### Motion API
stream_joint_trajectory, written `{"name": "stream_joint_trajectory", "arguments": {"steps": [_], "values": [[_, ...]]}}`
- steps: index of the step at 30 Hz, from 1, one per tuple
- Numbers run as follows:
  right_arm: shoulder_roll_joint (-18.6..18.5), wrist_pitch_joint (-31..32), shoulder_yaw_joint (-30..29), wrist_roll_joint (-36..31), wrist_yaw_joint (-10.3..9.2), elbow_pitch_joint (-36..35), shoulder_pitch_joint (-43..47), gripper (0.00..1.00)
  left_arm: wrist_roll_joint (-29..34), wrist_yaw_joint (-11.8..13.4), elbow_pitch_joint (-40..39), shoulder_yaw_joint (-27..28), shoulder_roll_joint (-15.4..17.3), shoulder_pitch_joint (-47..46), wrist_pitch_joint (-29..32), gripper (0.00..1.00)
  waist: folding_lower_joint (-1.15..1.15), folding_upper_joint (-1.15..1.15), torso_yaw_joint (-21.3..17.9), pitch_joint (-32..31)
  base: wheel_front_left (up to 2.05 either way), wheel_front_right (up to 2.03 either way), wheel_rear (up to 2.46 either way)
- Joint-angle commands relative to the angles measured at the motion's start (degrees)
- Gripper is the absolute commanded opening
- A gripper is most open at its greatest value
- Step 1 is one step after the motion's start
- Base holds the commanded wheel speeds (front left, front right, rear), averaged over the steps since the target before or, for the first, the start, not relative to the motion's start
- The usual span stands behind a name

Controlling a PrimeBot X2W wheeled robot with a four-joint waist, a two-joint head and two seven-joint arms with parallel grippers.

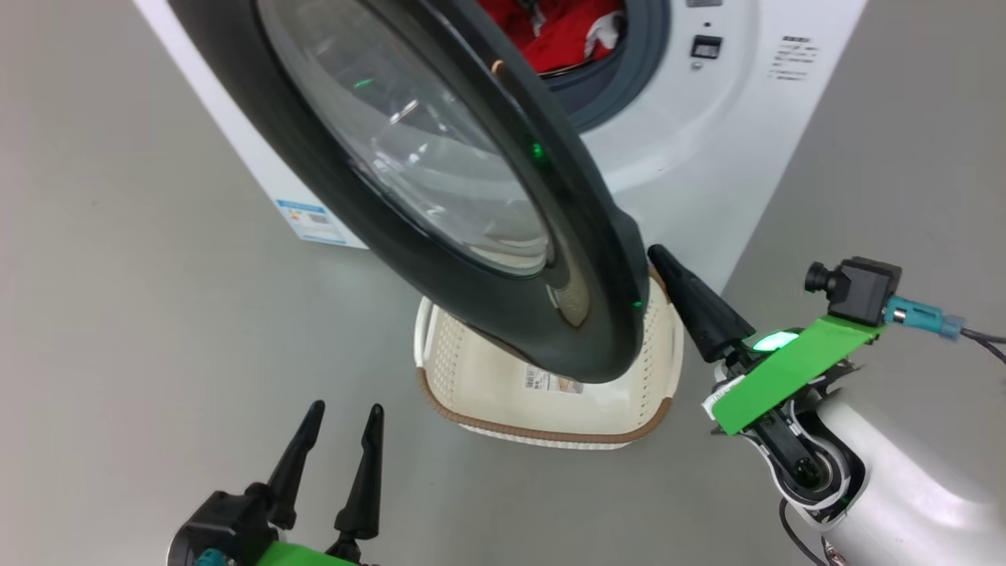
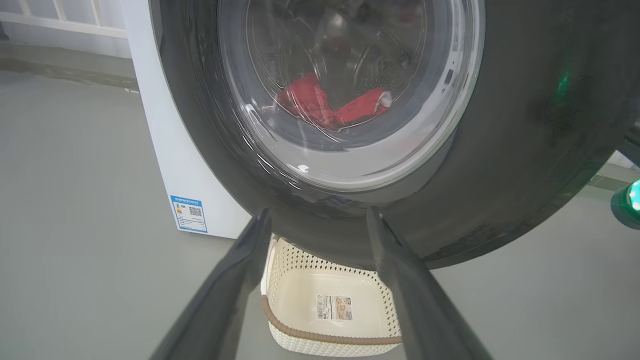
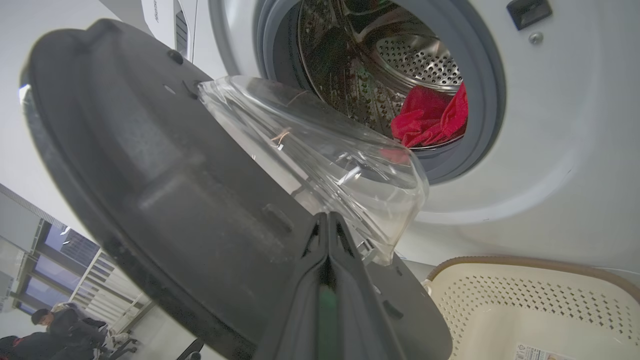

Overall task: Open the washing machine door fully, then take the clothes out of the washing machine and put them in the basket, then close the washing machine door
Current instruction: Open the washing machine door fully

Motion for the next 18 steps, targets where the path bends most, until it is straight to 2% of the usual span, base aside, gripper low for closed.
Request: {"name": "stream_joint_trajectory", "arguments": {"steps": [1, 6, 11, 18], "values": [[-0.8, 0.5, 2.2, 2.2, 0.37, -1.7, -1.6, 0.00, -0.4, 0.6, -1.6, 1.6, 0.7, -0.6, -0.7, 1.00, 0.00, 0.00, 1.4, 1.0, 0.00, 0.00, 0.00], [-2.3, 2.0, 6.5, 7.8, 0.37, -3.0, -3.5, 0.00, -0.8, 0.8, -1.6, 1.2, 0.7, -0.7, -0.7, 1.00, 0.00, 0.00, 2.4, 1.1, 0.00, 0.00, 0.00], [-3.0, 2.6, 10.7, 10.5, 0.37, -4.8, -2.9, 0.00, -1.0, 1.0, -1.4, 0.9, 0.7, -0.7, -0.7, 1.00, 0.00, 0.00, 4.0, 0.3, 0.00, 0.00, 0.00], [-1.7, 2.8, 16.6, 11.9, 0.37, -6.5, -1.5, 0.00, -1.5, 1.5, -1.5, 1.0, 0.7, 0.5, -0.7, 1.00, 0.00, 0.00, 6.6, -1.1, 0.00, 0.00, 0.00]]}}
